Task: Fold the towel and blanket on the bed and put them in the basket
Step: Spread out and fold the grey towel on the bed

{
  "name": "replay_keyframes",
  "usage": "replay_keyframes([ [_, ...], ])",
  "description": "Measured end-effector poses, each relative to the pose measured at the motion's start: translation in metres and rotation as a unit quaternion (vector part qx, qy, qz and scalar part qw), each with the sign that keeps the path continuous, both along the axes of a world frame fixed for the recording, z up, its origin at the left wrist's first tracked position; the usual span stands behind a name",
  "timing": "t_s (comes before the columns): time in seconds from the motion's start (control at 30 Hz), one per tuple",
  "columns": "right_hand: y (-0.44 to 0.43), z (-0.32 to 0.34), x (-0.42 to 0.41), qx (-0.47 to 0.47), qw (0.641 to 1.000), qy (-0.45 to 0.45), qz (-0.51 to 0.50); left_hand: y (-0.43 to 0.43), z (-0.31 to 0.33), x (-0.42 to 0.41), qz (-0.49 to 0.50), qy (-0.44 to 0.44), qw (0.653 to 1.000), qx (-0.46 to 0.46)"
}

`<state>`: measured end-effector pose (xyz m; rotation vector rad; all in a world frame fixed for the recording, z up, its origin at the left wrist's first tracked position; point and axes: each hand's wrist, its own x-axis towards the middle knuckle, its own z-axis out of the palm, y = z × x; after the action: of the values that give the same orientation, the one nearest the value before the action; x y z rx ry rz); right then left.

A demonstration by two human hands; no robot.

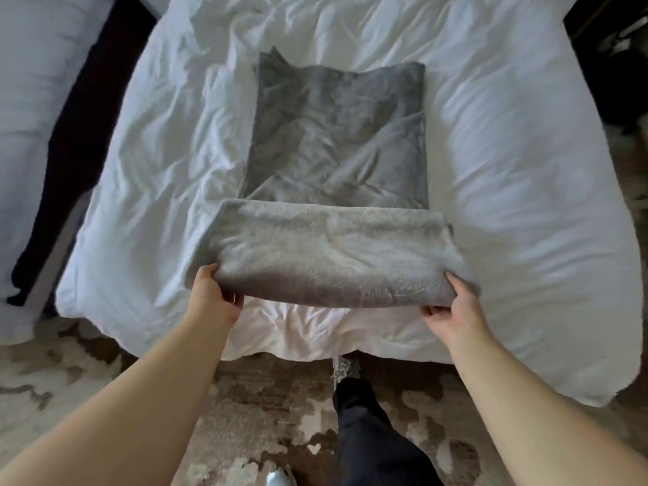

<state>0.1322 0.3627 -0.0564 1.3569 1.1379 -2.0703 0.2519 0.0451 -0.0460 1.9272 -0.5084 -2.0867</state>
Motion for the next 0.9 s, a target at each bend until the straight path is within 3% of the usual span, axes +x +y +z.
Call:
replay_keyframes([
  [0.27, 0.03, 0.081, 0.037, 0.025, 0.995, 0.097, 0.024, 0.014, 0.08, 0.025, -0.009, 0.085, 0.996, -0.024],
  [0.63, 0.078, 0.063, 0.161, 0.015, 1.0, 0.017, 0.013, 0.05, 0.058, 0.138, -0.057, -0.024, 0.998, -0.016],
  [0.9, 0.086, 0.059, 0.184, 0.003, 1.0, -0.007, -0.005, 0.055, 0.049, 0.17, -0.058, -0.009, 0.998, -0.004],
])
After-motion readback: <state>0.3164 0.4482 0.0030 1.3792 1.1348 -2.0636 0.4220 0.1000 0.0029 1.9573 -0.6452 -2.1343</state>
